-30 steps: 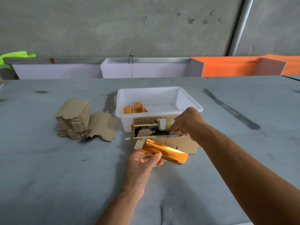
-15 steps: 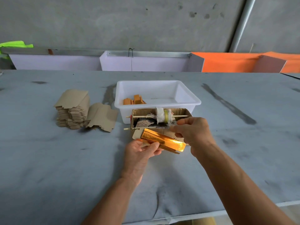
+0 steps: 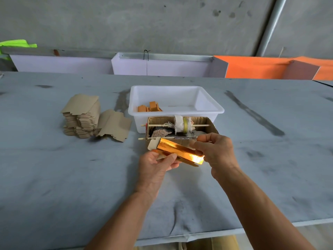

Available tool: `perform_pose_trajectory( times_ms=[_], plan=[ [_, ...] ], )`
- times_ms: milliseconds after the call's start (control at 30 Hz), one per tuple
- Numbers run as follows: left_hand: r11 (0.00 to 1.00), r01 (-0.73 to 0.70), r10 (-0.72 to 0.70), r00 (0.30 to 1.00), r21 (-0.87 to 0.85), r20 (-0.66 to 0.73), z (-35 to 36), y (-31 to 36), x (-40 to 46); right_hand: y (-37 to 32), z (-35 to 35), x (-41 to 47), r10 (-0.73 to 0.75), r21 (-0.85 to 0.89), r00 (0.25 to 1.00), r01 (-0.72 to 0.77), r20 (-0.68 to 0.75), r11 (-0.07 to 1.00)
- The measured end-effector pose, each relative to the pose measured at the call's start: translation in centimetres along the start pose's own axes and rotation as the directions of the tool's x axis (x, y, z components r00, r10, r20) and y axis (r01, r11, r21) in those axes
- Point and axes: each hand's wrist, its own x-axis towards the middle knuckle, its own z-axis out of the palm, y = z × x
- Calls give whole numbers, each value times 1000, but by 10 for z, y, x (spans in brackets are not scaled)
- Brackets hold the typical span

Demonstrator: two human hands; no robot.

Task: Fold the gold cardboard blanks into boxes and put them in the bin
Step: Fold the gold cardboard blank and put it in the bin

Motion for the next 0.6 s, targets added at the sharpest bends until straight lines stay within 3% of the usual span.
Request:
perform_pose_trajectory(
  times_ms=[333, 600],
  plan=[
    [1000, 13, -13, 990, -5, -143, -4, 3, 2, 15, 1, 3, -160, -37, 987, 161, 28, 986],
    [998, 4, -16, 980, -60, -199, 1, 10, 2, 25, -6, 3, -170, -10, 985, 170, 27, 985]
  ],
)
